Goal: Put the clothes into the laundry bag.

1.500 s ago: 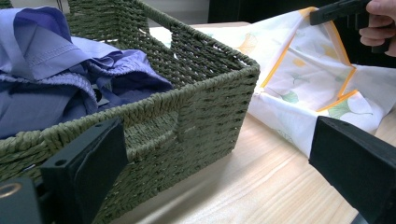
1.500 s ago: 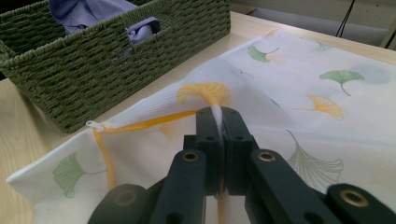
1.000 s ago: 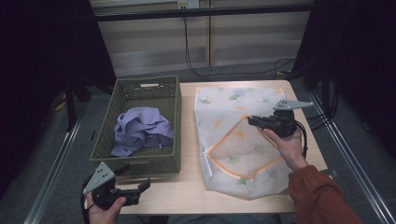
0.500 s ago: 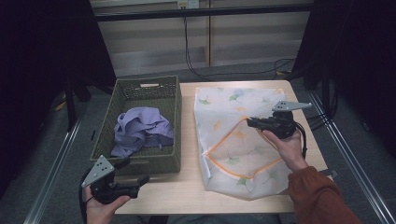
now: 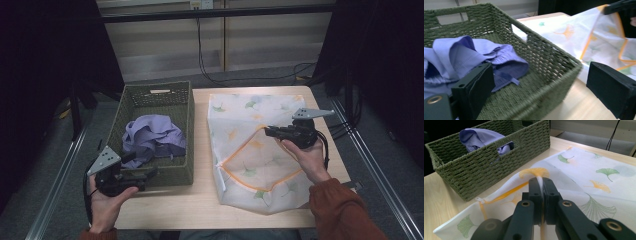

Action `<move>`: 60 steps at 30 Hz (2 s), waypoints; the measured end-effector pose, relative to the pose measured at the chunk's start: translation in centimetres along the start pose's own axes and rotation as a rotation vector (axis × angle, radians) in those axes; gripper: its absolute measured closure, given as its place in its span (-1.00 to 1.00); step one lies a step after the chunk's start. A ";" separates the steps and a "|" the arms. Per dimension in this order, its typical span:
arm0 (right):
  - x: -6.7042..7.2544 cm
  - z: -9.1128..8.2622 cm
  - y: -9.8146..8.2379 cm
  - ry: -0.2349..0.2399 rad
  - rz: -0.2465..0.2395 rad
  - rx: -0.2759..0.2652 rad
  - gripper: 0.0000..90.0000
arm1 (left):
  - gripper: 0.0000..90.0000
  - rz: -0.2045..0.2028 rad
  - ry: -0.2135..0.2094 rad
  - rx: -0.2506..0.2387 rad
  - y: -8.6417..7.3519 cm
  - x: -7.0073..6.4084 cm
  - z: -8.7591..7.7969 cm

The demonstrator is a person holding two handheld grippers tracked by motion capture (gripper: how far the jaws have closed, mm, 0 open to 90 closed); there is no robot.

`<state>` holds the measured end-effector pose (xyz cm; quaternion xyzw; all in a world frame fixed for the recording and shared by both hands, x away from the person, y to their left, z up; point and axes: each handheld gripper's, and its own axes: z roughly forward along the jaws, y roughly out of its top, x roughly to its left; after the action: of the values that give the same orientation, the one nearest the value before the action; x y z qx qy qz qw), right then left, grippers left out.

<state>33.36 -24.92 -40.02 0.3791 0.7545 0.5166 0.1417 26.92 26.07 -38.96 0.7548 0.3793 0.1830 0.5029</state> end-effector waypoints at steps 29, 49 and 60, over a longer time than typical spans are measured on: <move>0.1 0.4 -0.1 0.020 -0.010 0.021 0.95 | -0.79 0.030 0.086 0.070 7.1 5.6 5.0; 0.2 0.7 -0.2 0.030 -0.018 0.038 0.95 | -0.82 -0.026 0.178 0.269 6.2 9.8 10.0; 0.3 1.1 -0.3 0.034 -0.015 0.047 0.95 | -0.77 -0.020 0.210 0.421 5.8 11.6 12.0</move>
<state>33.67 -24.00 -40.68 0.3676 0.7717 0.5039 0.1238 44.52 26.21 -40.10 0.8162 0.4667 0.1722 0.2939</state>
